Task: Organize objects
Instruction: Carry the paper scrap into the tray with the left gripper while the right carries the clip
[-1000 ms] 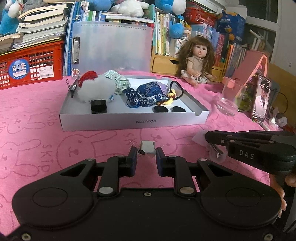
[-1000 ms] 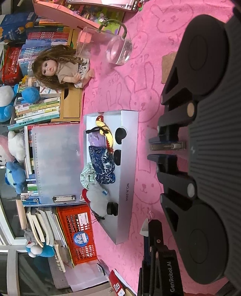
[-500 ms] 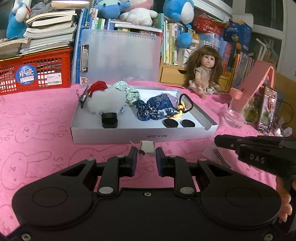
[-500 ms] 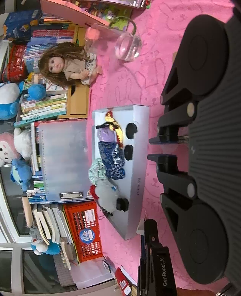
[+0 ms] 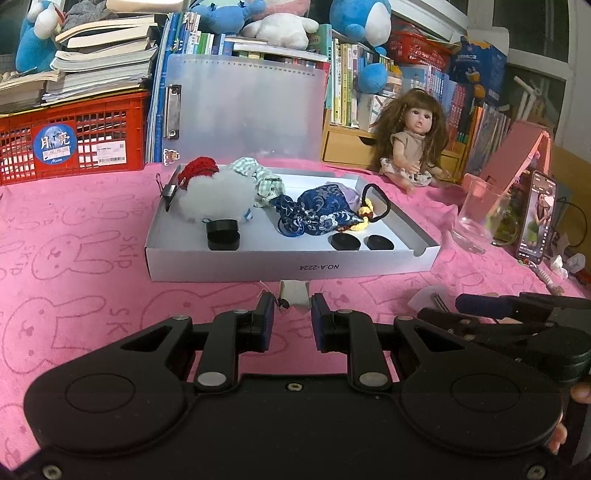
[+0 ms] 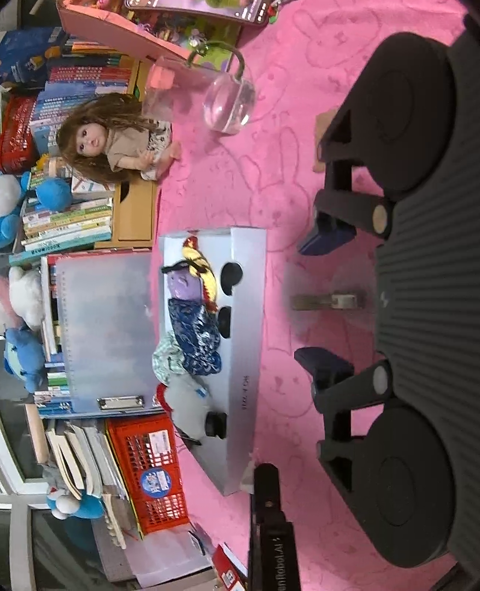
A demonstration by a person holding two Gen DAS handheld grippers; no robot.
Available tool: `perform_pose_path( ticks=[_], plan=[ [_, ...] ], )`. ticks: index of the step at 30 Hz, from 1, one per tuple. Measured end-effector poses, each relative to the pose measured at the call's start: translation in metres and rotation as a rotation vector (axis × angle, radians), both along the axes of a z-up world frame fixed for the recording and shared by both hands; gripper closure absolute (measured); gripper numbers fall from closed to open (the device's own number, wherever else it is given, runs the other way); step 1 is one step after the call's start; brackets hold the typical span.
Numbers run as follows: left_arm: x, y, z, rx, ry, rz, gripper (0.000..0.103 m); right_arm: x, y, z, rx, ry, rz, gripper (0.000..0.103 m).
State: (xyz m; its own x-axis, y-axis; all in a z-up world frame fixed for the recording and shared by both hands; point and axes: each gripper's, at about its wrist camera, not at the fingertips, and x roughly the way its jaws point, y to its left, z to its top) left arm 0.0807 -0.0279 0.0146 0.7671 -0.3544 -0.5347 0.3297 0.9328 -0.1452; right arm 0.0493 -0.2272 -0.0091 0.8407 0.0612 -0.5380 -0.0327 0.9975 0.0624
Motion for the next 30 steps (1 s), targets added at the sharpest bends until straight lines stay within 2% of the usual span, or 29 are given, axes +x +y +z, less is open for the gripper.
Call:
perform_pose_path(
  ticks=[2, 3, 4, 6, 8, 17, 24, 30],
  plan=[
    [0.0, 0.0, 0.0, 0.0, 0.001, 0.002, 0.083, 0.001, 0.003, -0.002, -0.02, 0.009, -0.004, 0.033],
    [0.0, 0.0, 0.0, 0.0, 0.002, 0.002, 0.083, 0.001, 0.005, -0.002, -0.026, 0.015, -0.001, 0.039],
    [0.0, -0.001, 0.0, 0.0, 0.002, 0.003, 0.083, 0.001, 0.006, -0.003, -0.025, 0.02, 0.003, 0.045],
    [0.0, 0.0, 0.0, 0.002, 0.003, 0.004, 0.083, 0.001, 0.007, -0.004, -0.033, 0.032, -0.005, 0.072],
    [0.0, 0.0, 0.0, 0.002, 0.001, 0.005, 0.083, 0.0, 0.008, -0.003, -0.041, 0.032, -0.004, 0.078],
    [0.011, 0.005, 0.006, -0.005, -0.015, 0.025, 0.083, 0.007, 0.01, 0.016, -0.002, -0.005, 0.031, 0.08],
    [0.033, 0.012, 0.017, -0.033, -0.02, 0.068, 0.083, 0.031, 0.016, 0.032, 0.046, -0.023, 0.069, 0.08],
    [0.06, 0.014, 0.023, -0.048, -0.025, 0.103, 0.083, 0.061, 0.015, 0.041, 0.135, -0.006, 0.088, 0.08]
  ],
)
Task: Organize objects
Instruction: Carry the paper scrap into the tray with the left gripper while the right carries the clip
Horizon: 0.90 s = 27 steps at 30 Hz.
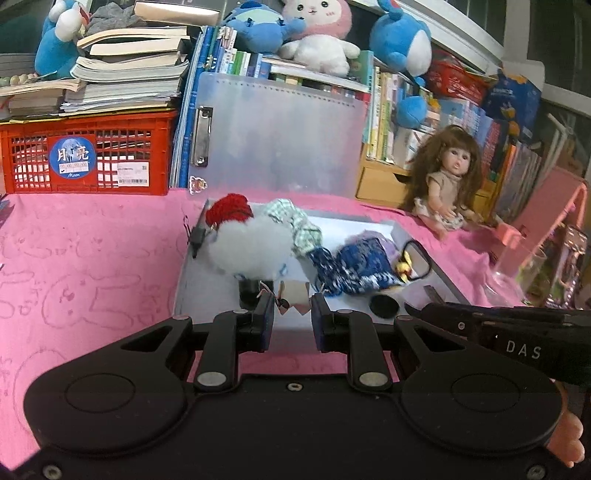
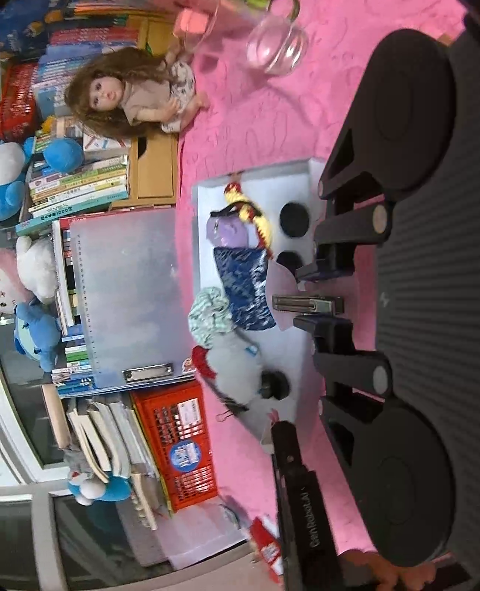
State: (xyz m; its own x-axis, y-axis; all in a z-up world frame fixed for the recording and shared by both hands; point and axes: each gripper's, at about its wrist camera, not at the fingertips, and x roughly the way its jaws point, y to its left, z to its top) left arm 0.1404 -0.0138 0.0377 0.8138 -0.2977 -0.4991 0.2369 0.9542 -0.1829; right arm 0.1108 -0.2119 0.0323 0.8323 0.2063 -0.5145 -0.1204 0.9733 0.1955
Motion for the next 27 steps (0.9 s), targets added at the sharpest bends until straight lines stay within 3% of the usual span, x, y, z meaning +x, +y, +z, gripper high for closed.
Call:
perform_pose_path(
  ticks=[8, 27],
  plan=[
    [0.036, -0.001, -0.013, 0.016, 0.028, 0.05, 0.083, 0.039, 0.003, -0.003, 0.075, 0.048, 0.03, 0.08],
    [0.075, -0.004, -0.034, 0.055, 0.034, 0.084, 0.083, 0.086, 0.029, -0.022, 0.044, 0.088, 0.065, 0.08]
  ],
)
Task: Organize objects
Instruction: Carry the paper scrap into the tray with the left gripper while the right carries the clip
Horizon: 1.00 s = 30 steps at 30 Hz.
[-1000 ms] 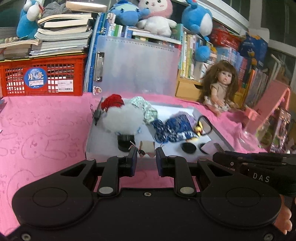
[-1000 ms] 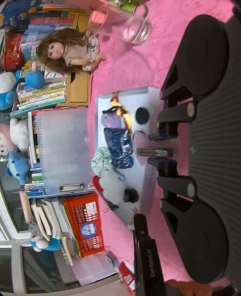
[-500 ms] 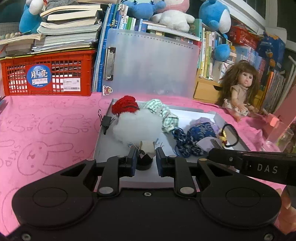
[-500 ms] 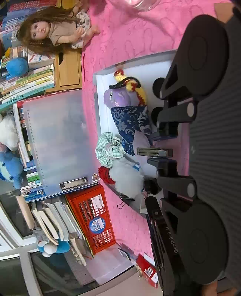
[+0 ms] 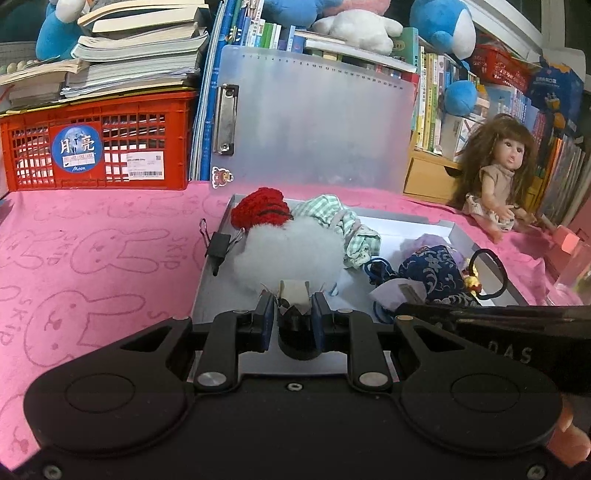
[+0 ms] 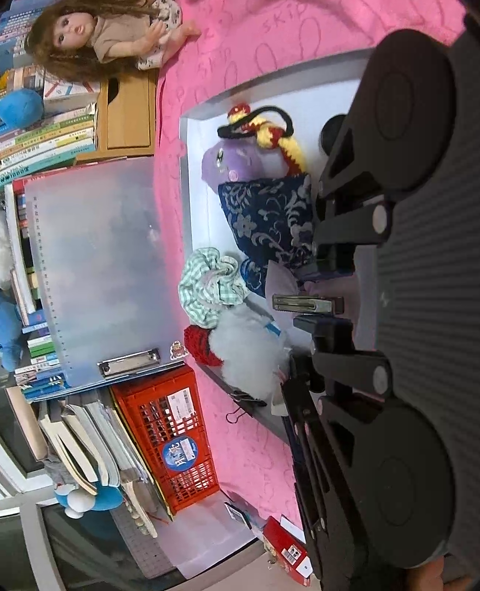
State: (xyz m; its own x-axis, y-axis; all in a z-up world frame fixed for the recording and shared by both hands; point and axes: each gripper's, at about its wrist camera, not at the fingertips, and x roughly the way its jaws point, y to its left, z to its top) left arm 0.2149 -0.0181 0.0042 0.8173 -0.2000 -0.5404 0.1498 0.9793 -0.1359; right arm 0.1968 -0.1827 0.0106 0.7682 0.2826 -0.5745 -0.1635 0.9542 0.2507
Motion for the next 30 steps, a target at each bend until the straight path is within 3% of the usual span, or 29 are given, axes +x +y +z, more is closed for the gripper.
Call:
perform_pose_path(
  ticks=[15, 30],
  plan=[
    [0.022, 0.0, -0.007, 0.005, 0.005, 0.027, 0.082, 0.019, -0.003, -0.003, -0.086, 0.006, -0.072, 0.08],
    [0.025, -0.005, -0.015, 0.034, 0.01, 0.024, 0.082, 0.02, 0.008, -0.015, -0.033, 0.016, -0.029, 0.08]
  ],
)
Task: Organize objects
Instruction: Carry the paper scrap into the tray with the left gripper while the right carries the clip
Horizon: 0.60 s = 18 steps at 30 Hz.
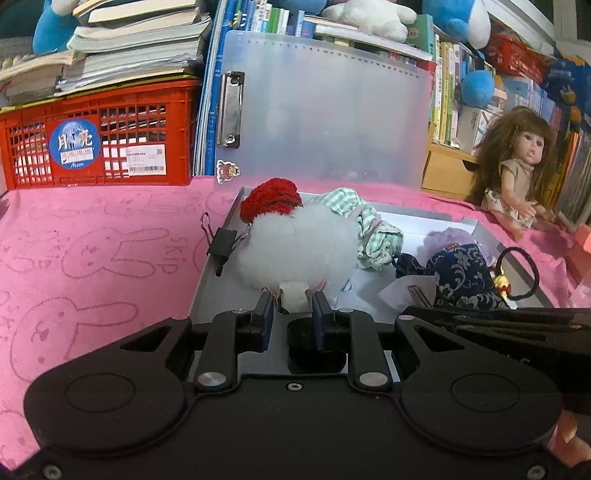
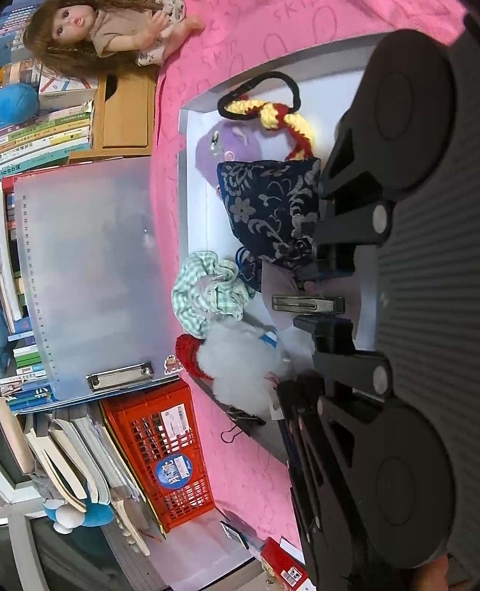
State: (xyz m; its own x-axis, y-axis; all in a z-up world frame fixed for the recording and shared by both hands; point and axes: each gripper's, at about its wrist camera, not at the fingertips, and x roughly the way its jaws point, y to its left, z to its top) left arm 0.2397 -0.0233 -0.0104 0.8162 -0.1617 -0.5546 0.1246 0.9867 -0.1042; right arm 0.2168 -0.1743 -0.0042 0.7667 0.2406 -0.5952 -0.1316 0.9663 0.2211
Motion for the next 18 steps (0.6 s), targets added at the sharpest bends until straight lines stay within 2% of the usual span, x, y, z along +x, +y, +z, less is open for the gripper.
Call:
perform_pose_path(
  ticks=[12, 18],
  plan=[
    [0.0003, -0.0026, -0.0028, 0.006, 0.003, -0.006, 0.081, -0.001, 0.0, -0.0063, 0.003, 0.007, -0.001, 0.08],
    [0.0023, -0.0039, -0.0048, 0.008, 0.008, -0.005, 0.081, -0.0031, 0.0033, -0.0072, -0.026, -0.006, 0.006, 0.078]
  ],
)
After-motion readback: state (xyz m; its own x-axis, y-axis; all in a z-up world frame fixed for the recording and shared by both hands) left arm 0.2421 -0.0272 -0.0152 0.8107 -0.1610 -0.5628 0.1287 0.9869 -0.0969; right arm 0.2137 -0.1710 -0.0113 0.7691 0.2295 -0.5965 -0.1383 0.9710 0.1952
